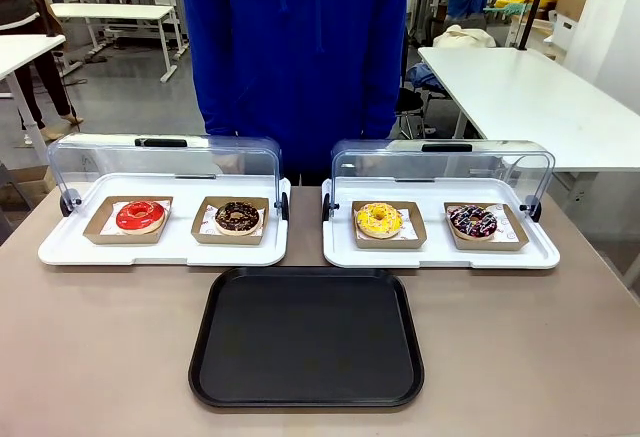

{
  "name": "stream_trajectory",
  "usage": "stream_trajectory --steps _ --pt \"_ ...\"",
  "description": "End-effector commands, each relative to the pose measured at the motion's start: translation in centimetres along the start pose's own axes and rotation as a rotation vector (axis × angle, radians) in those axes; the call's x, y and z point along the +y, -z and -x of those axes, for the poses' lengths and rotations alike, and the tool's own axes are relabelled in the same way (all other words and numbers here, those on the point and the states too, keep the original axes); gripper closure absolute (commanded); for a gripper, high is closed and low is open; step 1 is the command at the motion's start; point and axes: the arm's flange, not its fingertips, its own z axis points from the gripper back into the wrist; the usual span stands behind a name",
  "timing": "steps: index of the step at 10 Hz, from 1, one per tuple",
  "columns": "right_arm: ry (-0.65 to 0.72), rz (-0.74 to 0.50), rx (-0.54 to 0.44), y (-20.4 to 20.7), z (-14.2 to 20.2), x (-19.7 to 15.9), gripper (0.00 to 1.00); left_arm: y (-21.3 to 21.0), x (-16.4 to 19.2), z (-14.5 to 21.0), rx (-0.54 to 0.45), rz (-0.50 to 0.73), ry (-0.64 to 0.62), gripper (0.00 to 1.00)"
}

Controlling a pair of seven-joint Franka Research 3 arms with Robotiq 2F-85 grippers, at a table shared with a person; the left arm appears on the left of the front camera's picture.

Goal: Move the third donut from the left to the tray.
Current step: Pick up the Paper togo box containing the Donut indicated by the person and place it on the Handle tray.

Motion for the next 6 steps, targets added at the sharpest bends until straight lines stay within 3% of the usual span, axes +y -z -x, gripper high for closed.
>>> stream_trajectory --steps 1,6 --pt "-0.025 -0.001 -0.030 0.14 -0.17 -0.35 0.00 -0.11 -0.21 -0.20 0.002 0.008 -0.004 0.00" --pt "-0.025 -0.001 -0.030 0.14 -0.17 -0.35 0.00 -0.11 -0.21 -0.20 0.002 0.008 -0.004 0.00"
